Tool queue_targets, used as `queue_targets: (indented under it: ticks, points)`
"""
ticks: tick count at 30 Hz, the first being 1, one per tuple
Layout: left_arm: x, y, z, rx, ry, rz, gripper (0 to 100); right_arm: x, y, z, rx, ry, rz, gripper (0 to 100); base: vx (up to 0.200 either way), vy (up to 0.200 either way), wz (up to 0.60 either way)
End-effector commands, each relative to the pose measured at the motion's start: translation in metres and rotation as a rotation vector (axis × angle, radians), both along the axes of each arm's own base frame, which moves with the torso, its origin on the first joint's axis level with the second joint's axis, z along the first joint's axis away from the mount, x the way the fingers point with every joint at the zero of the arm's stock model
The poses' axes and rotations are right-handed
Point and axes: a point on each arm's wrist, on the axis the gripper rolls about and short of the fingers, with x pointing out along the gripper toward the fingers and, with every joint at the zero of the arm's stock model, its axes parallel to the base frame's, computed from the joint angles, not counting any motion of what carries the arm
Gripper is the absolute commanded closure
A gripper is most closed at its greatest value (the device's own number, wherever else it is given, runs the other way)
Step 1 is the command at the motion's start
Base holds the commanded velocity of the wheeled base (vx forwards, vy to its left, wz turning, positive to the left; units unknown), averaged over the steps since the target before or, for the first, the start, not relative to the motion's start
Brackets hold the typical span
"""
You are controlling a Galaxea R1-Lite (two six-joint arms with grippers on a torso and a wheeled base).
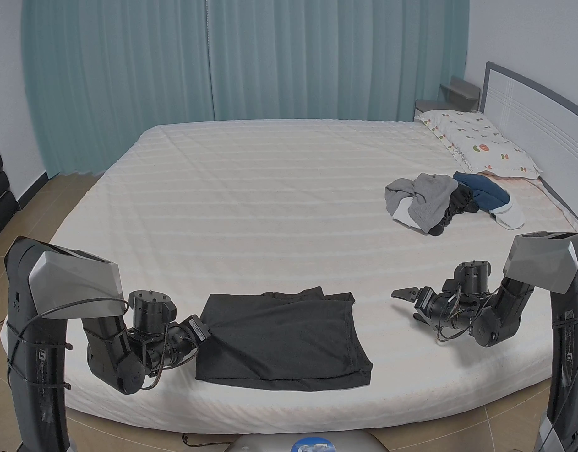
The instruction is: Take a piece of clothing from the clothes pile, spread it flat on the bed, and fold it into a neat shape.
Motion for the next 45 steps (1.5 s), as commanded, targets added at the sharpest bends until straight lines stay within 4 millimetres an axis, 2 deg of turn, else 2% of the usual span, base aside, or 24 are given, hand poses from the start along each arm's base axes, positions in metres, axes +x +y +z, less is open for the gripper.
queue_targets:
  ticks: [1,22,33,36,37,45]
  points:
    - [0.000,0.000,-0.001,0.001,0.002,-0.001,100,0.000,0.001,0.000,0.000,0.000,0.002,0,0.000,0.200,0.00]
    - [-0.005,-0.003,-0.002,0.007,0.018,-0.014,100,-0.001,0.002,-0.001,-0.011,0.001,0.008,0,0.000,0.200,0.00]
    - [-0.012,-0.002,-0.003,0.015,0.036,-0.018,100,-0.001,0.003,0.003,-0.009,-0.004,0.011,0,0.000,0.000,0.00]
    - [-0.013,-0.002,-0.004,0.017,0.042,-0.020,100,-0.006,0.010,0.001,-0.012,0.007,0.031,0,0.000,0.000,0.00]
    - [-0.013,-0.003,-0.004,0.017,0.042,-0.021,0,-0.007,0.012,0.001,-0.010,0.007,0.035,0,0.000,0.000,0.00]
    - [-0.017,-0.002,-0.005,0.023,0.056,-0.023,0,-0.009,0.013,0.002,-0.011,0.010,0.040,0,0.000,0.000,0.00]
